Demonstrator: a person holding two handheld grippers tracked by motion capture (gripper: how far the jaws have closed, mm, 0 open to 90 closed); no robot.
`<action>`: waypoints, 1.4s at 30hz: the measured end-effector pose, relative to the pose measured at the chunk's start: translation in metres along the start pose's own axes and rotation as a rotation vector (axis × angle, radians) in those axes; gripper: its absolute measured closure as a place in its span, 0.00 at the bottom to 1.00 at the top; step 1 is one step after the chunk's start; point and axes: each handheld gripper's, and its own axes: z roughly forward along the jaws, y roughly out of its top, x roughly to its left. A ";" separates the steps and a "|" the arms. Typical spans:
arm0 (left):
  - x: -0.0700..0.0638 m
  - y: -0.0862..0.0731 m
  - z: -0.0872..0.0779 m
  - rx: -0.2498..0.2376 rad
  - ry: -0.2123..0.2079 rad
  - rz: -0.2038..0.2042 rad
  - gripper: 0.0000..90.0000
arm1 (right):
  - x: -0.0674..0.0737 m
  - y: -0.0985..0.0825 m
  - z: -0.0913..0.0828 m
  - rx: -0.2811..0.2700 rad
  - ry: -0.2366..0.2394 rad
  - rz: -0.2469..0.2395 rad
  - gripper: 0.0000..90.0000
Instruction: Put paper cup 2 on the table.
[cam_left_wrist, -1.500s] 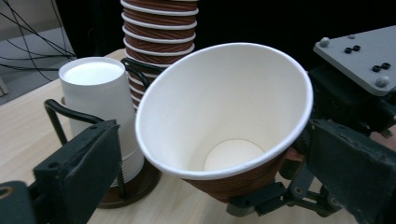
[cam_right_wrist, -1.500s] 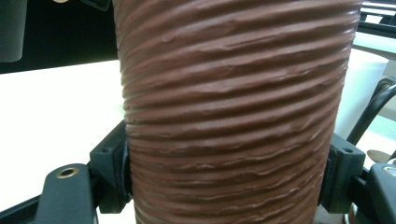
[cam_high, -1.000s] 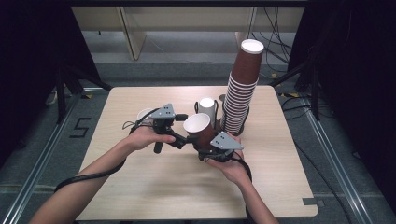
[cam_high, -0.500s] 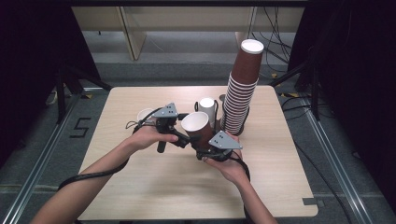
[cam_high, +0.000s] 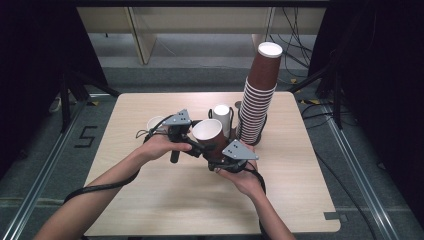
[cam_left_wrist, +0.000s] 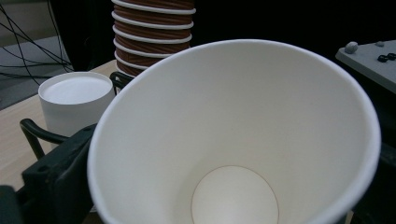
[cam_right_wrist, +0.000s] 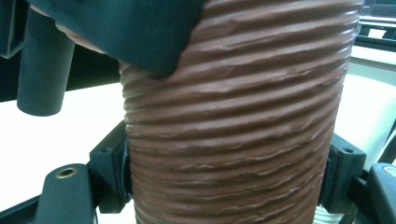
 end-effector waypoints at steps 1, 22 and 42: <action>0.000 0.000 0.000 -0.003 0.002 0.000 0.00 | 0.000 0.000 0.000 -0.001 -0.005 0.005 0.27; -0.004 0.002 -0.005 -0.037 0.000 0.084 0.12 | 0.000 0.000 0.003 0.047 0.024 -0.001 0.15; -0.001 0.003 -0.019 -0.037 0.087 0.137 0.12 | -0.006 -0.002 -0.014 0.098 0.008 -0.038 0.12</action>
